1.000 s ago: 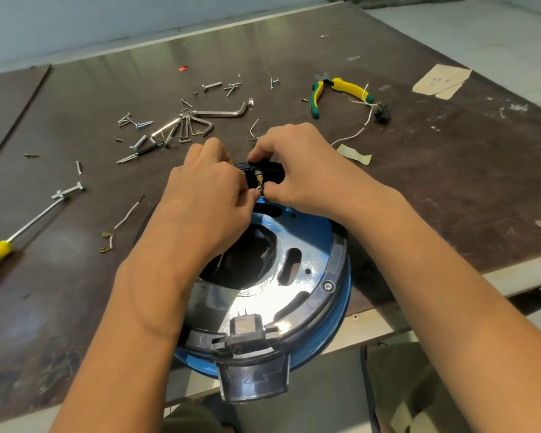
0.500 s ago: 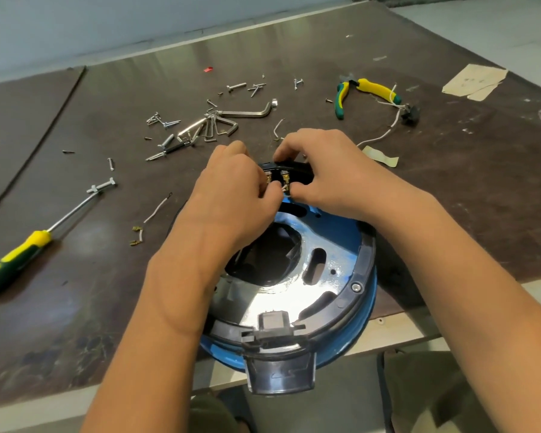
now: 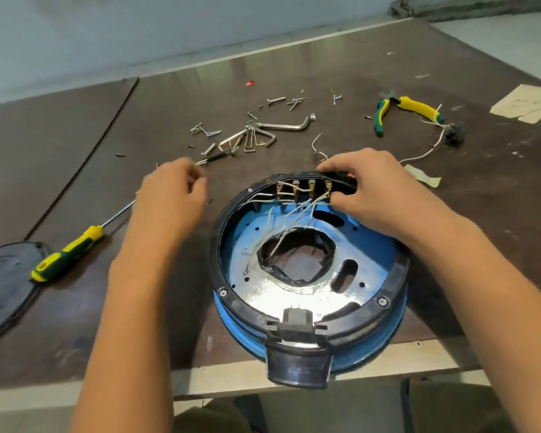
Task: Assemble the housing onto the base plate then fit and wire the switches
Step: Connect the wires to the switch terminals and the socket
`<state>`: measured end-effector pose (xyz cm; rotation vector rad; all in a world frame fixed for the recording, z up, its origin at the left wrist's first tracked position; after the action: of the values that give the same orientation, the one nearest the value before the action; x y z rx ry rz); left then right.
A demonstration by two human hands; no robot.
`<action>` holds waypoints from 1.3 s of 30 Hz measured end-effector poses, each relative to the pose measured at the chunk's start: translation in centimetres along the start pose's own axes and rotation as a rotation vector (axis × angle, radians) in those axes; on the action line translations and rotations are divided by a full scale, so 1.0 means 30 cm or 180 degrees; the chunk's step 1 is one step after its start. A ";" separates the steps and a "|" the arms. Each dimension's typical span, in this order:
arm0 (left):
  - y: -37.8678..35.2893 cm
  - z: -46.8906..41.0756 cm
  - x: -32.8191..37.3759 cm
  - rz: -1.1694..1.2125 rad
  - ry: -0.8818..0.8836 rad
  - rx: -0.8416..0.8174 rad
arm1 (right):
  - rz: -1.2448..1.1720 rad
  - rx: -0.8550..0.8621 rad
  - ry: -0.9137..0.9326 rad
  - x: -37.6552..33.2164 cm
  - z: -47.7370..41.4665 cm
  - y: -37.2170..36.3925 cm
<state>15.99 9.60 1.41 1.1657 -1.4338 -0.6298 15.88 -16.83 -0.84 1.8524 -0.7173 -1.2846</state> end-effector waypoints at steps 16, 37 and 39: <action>-0.091 -0.011 -0.265 0.0639 0.0859 -0.0816 | -0.0202 -0.0056 0.0004 -0.001 0.005 -0.008; 0.021 0.291 0.202 0.3022 -0.0089 -0.1407 | -0.2754 -0.0776 0.0579 -0.186 0.095 -0.028; 0.028 0.296 0.194 0.2495 -0.0264 -0.1397 | -0.2634 -0.0982 0.0555 -0.192 0.104 -0.045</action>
<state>8.02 2.63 2.55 0.1907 -1.5695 -0.3967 11.03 -12.37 0.37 2.0222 0.3879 -1.5746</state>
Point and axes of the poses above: each hand's wrist, its own z-axis away from the middle knuckle, its own y-axis out of the back of the hand, x = y × z, the point moved 8 cm from there along -z, towards the middle knuckle, and after that the axes turned 6 degrees about y, right-handed, at the moved point
